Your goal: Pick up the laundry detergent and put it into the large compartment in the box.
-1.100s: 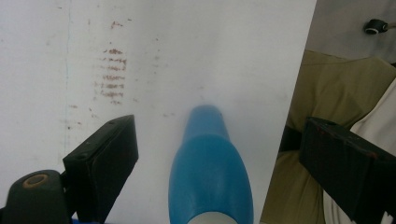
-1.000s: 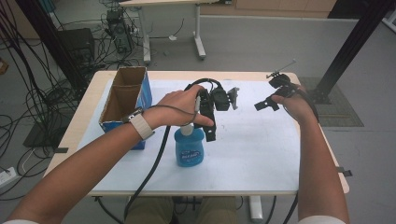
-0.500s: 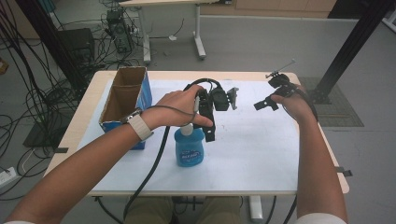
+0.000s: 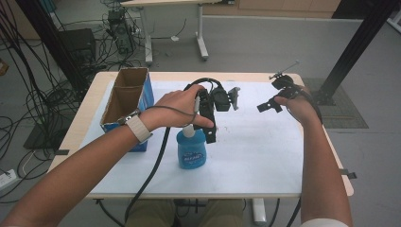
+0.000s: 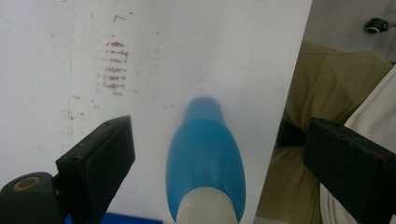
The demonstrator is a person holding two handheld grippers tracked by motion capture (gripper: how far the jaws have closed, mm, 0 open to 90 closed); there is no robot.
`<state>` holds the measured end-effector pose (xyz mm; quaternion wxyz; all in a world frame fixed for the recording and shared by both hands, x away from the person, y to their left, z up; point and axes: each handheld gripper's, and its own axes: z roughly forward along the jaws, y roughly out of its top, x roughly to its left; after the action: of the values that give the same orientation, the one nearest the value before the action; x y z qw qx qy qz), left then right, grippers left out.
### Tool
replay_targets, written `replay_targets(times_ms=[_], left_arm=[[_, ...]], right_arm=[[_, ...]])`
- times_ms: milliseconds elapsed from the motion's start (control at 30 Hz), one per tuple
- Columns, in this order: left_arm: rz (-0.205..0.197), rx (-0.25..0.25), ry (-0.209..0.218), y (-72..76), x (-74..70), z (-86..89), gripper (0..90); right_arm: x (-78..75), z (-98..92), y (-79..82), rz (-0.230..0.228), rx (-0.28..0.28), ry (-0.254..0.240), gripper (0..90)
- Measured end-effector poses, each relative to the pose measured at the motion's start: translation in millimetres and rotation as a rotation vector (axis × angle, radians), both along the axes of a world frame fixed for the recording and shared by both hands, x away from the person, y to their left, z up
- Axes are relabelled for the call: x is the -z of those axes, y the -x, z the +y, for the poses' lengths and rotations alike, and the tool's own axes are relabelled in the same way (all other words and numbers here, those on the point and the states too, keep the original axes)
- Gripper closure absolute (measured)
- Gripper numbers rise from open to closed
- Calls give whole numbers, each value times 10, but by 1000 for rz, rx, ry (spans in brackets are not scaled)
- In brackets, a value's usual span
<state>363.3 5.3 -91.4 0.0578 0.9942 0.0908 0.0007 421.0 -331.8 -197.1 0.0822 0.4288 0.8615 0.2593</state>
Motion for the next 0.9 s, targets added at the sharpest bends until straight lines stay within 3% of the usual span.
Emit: replay_targets(times_ms=[900], left_arm=[[-12, -2, -22, 55, -50, 95, 55]], right_arm=[[-9, -3, 13, 3, -4, -3, 59]])
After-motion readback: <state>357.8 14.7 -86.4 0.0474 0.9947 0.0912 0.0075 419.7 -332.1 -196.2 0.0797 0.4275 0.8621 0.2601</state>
